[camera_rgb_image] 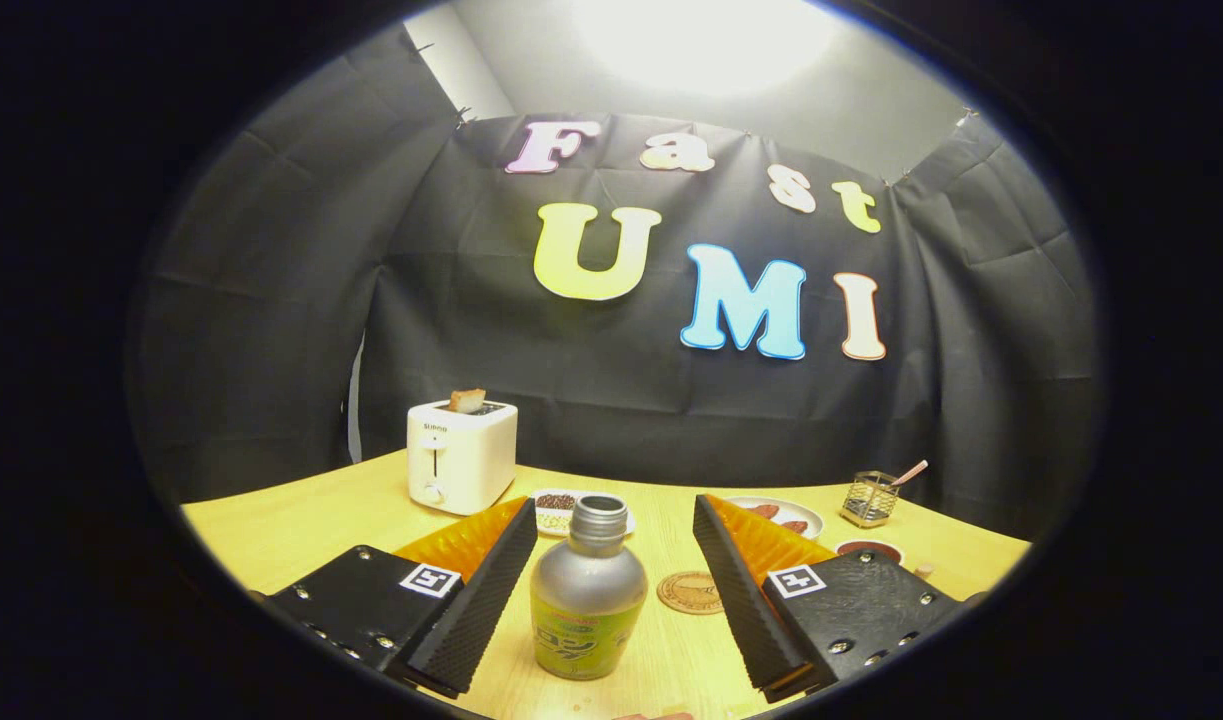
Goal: Take the bottle from table, then pour the juice into the cup, finally place the bottle on the coaster
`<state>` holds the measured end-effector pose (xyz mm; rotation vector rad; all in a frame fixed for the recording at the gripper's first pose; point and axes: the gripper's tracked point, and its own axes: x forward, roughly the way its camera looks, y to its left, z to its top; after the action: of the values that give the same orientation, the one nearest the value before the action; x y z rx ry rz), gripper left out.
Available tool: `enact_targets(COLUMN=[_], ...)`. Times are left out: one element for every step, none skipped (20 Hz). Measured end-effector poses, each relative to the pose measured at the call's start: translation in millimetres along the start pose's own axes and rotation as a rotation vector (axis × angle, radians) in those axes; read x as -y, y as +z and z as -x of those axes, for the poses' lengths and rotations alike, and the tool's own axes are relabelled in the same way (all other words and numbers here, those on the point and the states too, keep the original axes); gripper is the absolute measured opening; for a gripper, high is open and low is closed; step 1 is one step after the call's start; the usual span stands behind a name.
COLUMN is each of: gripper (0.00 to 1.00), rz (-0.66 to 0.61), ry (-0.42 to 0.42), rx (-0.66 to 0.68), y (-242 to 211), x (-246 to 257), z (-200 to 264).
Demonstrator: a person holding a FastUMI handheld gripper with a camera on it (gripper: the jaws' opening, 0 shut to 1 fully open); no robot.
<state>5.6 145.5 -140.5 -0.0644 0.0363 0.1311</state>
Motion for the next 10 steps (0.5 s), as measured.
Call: enact_targets(gripper=[0.96,0.96,0.96,0.96,0.96,0.96,0.96,0.96,0.96,0.95], rz=[-0.003,-0.008,-0.019,-0.029,-0.031,-0.028,-0.025,-0.024,-0.024,-0.025], ry=[-0.010,-0.017,-0.012,-0.008,-0.004,-0.002,-0.004,-0.001,0.003,0.005], rx=[-0.002,-0.005,-0.006,-0.015,-0.031,-0.047,-0.059,-0.071,-0.077,-0.077], y=[-6,-12,-18,-24,-32,-39,-45,-52,-55,-57], x=[0,0,-2,-5,-7,-8,-8,-9,-11,-11], z=[-2,-4,-7,-9,-12,-14,-16,-18,-19,-20])
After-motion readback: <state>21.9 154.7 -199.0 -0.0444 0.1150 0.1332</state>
